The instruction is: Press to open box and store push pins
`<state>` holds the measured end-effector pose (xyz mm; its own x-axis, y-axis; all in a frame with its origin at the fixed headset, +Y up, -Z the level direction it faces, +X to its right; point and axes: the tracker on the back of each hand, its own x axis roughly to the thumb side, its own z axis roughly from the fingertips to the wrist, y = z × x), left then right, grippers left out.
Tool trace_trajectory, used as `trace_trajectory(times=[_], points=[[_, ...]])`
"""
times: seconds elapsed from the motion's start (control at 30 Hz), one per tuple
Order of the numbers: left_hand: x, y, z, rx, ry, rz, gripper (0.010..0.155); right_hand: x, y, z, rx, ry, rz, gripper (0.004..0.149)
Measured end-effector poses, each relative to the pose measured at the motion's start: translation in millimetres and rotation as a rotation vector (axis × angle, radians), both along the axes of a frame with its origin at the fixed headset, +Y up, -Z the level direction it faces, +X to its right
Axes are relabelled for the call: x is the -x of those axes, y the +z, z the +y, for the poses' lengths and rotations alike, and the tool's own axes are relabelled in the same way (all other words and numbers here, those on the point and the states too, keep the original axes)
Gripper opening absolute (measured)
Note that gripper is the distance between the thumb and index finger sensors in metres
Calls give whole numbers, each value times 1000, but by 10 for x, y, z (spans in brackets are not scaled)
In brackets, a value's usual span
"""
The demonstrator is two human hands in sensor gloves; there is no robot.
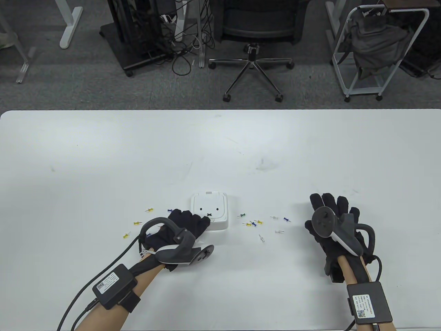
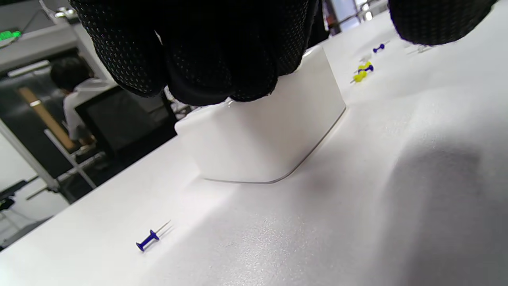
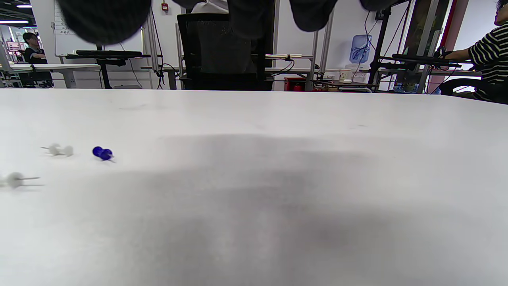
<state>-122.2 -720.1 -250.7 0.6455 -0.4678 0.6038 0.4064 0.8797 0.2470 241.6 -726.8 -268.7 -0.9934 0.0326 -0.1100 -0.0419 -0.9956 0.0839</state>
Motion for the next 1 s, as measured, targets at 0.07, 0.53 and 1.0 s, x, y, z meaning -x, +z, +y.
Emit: trace_trajectory(times=[0.07,0.53,1.0], points=[[-2,-5,-3,5,4,6,75,-3,1,1,0,-1,-1,72],[-68,26,-22,-16,-39,22,74,-4,4,0,5,5,-9,75],[14,-75,23,67,26,55,72,-18,12,25,-1,7,-15,74]])
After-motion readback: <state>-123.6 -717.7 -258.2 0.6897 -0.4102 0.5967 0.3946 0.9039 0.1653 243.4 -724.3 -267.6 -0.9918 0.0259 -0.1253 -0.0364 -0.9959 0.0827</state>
